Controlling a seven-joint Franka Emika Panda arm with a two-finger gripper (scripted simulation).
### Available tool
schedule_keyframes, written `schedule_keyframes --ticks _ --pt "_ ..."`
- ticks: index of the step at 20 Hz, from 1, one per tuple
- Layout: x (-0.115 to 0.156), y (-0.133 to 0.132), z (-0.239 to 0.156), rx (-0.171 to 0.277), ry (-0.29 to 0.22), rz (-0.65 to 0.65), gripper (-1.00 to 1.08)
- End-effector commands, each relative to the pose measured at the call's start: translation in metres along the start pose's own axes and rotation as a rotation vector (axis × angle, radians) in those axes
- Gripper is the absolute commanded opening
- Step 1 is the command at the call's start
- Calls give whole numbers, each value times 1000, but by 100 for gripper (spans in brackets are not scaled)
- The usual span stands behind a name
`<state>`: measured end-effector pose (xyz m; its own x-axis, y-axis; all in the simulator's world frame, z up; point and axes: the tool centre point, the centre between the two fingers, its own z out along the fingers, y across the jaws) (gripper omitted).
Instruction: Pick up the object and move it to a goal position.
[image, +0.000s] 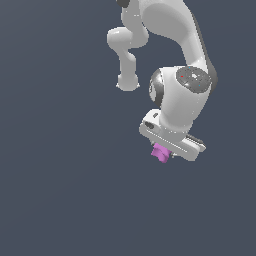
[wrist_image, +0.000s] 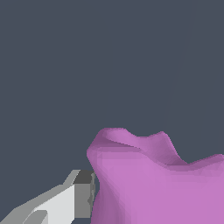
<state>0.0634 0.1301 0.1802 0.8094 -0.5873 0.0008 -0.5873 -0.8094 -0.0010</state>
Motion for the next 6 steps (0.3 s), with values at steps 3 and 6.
schedule_keyframes --ticks 3,6 --pt "-14 -12 -15 -1 0 2 -100" --pt "-16 -15 -17 -1 0 2 -100"
